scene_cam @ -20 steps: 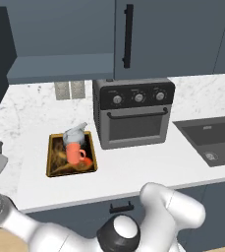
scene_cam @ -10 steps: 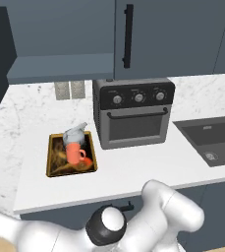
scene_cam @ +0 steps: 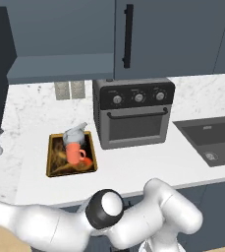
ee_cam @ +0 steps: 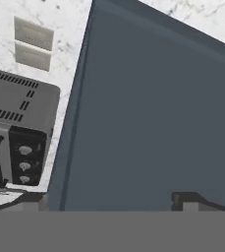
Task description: Pick the kettle from the counter and place it on the tray. Then pick the mug from the cabinet and place it on the tray. Then close the cabinet doors.
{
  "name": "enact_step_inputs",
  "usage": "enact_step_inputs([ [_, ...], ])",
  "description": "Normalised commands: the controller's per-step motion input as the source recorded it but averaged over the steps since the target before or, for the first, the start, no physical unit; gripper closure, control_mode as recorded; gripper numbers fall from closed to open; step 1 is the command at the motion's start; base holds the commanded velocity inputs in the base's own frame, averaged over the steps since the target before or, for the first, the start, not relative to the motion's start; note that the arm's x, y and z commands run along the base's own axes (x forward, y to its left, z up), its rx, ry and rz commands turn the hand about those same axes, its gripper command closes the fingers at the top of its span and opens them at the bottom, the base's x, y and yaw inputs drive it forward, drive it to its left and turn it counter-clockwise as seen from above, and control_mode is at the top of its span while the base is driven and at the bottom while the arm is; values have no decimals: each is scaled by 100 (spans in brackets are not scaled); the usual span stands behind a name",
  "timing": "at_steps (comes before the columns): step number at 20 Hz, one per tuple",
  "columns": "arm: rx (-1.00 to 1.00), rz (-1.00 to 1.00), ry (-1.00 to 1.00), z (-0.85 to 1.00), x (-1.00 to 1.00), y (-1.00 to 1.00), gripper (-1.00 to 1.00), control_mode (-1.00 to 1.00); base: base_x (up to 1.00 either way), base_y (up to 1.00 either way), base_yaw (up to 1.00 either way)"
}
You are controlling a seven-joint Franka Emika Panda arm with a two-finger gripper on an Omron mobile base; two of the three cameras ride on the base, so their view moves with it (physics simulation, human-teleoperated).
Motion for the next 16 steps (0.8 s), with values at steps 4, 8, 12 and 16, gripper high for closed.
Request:
enact_step_inputs([
  [4,8,0,18,28,11,-85,-100,-100,0,0,0],
  [8,8,0,18,16,24,-94,-100,-100,0,0,0],
  [12,8,0,15,2,34,-100,-100,-100,0,0,0],
  [16,9,0,11,1,41,-100,-100,-100,0,0,0],
])
